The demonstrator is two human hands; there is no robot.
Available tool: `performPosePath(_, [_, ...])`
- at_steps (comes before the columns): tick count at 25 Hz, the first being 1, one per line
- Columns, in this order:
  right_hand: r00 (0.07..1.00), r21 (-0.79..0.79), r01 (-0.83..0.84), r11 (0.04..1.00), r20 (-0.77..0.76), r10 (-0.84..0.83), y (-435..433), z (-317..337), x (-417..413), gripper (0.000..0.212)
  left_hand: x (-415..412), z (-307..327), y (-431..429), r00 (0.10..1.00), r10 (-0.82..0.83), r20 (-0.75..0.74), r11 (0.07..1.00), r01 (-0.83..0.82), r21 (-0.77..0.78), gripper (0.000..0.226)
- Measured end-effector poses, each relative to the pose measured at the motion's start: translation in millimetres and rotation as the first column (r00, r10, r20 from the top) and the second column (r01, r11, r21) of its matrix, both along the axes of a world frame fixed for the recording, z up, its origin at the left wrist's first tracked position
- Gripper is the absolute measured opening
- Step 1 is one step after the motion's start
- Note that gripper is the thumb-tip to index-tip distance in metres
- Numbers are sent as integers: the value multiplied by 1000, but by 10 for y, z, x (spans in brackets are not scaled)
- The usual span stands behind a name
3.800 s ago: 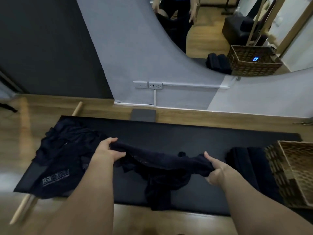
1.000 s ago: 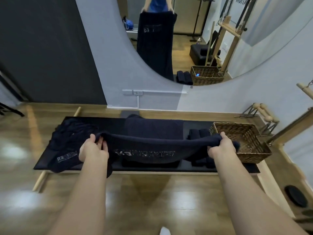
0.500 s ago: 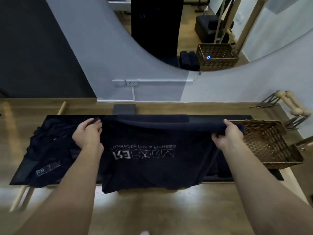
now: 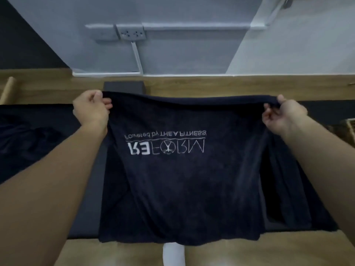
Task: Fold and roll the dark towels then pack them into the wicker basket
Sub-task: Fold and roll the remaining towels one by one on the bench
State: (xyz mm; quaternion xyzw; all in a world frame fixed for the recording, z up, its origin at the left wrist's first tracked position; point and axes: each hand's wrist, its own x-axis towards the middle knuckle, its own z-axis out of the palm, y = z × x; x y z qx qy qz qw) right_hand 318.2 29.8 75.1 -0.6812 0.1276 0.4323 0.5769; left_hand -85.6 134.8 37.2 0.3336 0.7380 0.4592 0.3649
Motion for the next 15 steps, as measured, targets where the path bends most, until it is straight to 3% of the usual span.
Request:
performPosePath(4, [998, 21, -70, 997, -7, 70, 608, -709, 111, 13, 188, -737, 664, 993, -103, -51, 994, 100, -51, 20])
performPosePath(9, [989, 82, -150, 985, 19, 149, 1117, -1218, 268, 23, 416, -1112, 1160, 967, -221, -130, 975, 218, -41, 27])
performPosePath(12, [977, 149, -212, 966, 47, 207, 1270, -1475, 453, 30, 518, -1250, 1356, 947, -263, -186, 964, 265, -13, 12])
performPosePath(15, [919, 151, -392, 907, 108, 379, 1301, -1714, 422, 47, 559, -1571, 1319, 886, -405, -227, 914, 389, -117, 51])
